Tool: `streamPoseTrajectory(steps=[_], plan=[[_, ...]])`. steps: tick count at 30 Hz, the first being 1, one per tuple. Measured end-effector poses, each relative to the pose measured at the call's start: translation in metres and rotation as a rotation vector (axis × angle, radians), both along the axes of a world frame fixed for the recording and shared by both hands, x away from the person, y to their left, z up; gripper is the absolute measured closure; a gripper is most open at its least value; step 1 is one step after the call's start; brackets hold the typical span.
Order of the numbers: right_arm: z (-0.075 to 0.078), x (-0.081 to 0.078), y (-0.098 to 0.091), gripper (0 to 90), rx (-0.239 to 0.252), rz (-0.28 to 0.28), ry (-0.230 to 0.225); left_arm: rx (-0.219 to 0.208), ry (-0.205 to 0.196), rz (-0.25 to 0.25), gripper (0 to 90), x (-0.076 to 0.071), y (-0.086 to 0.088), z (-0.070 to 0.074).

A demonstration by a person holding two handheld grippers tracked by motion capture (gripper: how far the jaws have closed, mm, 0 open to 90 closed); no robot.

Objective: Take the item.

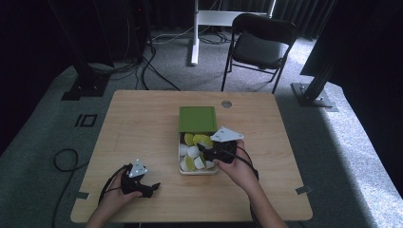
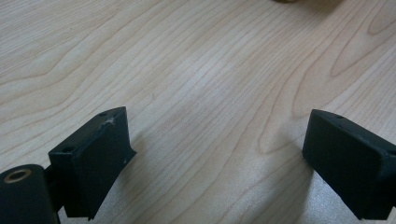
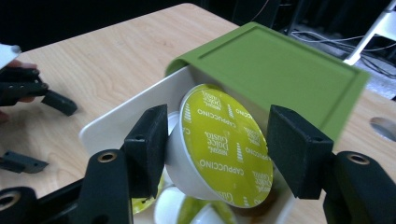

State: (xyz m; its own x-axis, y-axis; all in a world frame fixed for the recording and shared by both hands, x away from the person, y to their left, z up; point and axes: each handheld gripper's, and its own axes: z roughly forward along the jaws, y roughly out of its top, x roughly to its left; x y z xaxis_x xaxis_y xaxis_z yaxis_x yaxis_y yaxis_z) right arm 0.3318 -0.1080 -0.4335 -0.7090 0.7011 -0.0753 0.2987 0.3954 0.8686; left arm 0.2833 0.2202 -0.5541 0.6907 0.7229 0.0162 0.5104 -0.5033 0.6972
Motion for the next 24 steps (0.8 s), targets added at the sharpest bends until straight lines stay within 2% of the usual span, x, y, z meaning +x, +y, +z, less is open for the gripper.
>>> streamPoseTrajectory(steps=[4, 12, 24], plan=[[0.005, 0.005, -0.010, 39.6, 0.015, -0.037, -0.014, -0.001, 0.000, 0.001, 8.8, 0.000, 0.000, 0.000], [0.005, 0.019, -0.033, 39.7, 0.005, -0.119, -0.029, -0.002, 0.000, 0.001, 8.8, 0.000, 0.000, 0.000], [-0.023, 0.050, -0.068, 39.7, -0.019, -0.256, 0.005, -0.001, 0.001, 0.000, 8.8, 0.000, 0.000, 0.000]])
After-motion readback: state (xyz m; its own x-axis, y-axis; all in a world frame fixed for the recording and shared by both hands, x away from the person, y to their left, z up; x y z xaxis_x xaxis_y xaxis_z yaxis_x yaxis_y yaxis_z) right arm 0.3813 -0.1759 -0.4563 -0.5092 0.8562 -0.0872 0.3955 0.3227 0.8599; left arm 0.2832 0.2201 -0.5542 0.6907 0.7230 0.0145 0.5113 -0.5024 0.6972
